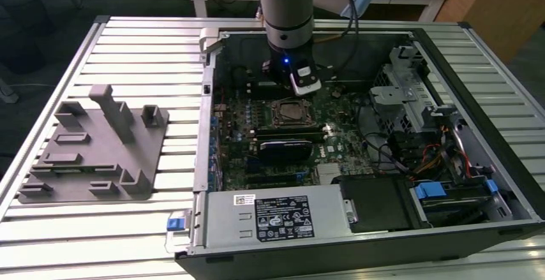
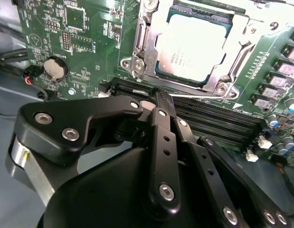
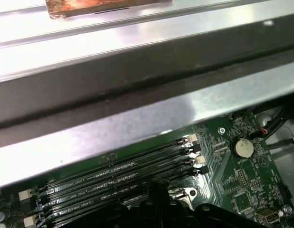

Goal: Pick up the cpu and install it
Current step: 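Install the first cpu locking lever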

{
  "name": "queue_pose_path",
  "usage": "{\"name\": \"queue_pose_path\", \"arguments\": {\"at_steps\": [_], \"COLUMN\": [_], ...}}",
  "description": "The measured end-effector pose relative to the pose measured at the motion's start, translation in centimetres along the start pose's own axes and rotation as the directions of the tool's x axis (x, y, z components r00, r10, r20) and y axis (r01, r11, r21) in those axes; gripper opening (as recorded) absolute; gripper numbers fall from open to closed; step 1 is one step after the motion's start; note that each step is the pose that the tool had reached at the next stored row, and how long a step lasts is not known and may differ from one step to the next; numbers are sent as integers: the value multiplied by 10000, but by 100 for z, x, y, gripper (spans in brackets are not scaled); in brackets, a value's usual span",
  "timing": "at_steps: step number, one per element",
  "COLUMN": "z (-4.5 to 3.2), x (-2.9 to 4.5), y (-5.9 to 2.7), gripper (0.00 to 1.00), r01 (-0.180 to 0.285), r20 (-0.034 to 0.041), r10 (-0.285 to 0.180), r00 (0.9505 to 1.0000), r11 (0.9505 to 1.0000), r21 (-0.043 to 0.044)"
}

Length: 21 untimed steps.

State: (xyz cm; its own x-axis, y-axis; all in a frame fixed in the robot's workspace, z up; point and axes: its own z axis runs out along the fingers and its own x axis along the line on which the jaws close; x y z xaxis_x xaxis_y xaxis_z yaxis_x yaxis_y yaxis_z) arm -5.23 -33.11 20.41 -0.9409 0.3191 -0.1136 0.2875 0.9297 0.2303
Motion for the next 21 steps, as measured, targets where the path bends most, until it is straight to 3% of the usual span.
{"name": "queue_pose_path", "arguments": {"at_steps": [8,21], "z": [27,58], "x": [15,23], "y": [30,36], "gripper": [11,11], "r01": [-425,-489], "r20": [101,126], "r10": [424,488], "r00": [9990,9987], "r11": [9991,9988], "r21": [46,49]}}
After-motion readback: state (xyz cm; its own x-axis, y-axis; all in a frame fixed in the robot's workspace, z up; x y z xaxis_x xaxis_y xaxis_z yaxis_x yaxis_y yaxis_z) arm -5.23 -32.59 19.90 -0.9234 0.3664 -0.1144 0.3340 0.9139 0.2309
